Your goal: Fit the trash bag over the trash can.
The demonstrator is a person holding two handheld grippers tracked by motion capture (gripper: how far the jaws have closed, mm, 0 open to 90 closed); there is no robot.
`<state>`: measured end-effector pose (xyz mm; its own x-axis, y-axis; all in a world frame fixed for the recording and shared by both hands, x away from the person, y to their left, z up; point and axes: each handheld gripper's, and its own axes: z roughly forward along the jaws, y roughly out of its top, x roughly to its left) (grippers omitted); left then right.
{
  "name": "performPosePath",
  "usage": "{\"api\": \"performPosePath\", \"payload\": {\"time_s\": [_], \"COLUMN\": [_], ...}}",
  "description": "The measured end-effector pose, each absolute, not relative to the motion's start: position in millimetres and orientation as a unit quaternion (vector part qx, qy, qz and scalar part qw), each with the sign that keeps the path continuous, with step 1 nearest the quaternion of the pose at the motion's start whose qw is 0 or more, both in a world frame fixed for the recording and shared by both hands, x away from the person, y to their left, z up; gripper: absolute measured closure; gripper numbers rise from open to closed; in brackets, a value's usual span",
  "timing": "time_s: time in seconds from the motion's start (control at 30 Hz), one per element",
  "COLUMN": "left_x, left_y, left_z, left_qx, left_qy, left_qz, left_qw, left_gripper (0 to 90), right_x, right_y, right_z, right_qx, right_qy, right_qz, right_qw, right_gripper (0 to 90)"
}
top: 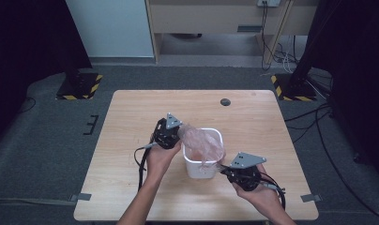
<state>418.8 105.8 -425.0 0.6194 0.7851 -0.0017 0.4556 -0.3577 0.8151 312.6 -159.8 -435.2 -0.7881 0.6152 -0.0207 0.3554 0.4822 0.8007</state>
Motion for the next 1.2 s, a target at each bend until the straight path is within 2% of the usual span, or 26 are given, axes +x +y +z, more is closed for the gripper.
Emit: {"api": "performPosePath", "payload": {"time_s": [0.4, 0.47, 0.63, 0.77, 0.9, 1.2], "left_x": [419.1, 417.1, 411.0, 408.0, 405.7, 394.7], "left_y": [105.6, 106.8, 115.4, 122.4, 128.0, 135.6], "left_z": [-427.1, -426.4, -423.4, -420.7, -419.1, -418.3], "left_qx": [0.802, 0.799, 0.793, 0.789, 0.788, 0.790], "left_qy": [0.385, 0.388, 0.388, 0.382, 0.380, 0.372], "left_qz": [0.198, 0.205, 0.217, 0.226, 0.225, 0.229], "left_qw": [0.411, 0.412, 0.416, 0.425, 0.429, 0.430], "left_gripper": [90.0, 84.4, 72.0, 65.4, 65.2, 65.8], "right_x": [313.1, 310.6, 302.5, 296.4, 290.6, 281.5], "right_y": [-158.5, -159.8, -165.7, -169.8, -171.7, -172.3], "right_z": [-438.8, -437.3, -428.2, -419.6, -413.5, -397.2], "right_qx": [0.283, 0.280, 0.277, 0.277, 0.271, 0.256], "right_qy": [0.848, 0.847, 0.838, 0.830, 0.827, 0.816], "right_qz": [0.420, 0.424, 0.438, 0.450, 0.459, 0.487], "right_qw": [0.153, 0.158, 0.173, 0.180, 0.182, 0.181], "right_gripper": [90.0, 89.2, 68.0, 57.9, 50.9, 43.0]}}
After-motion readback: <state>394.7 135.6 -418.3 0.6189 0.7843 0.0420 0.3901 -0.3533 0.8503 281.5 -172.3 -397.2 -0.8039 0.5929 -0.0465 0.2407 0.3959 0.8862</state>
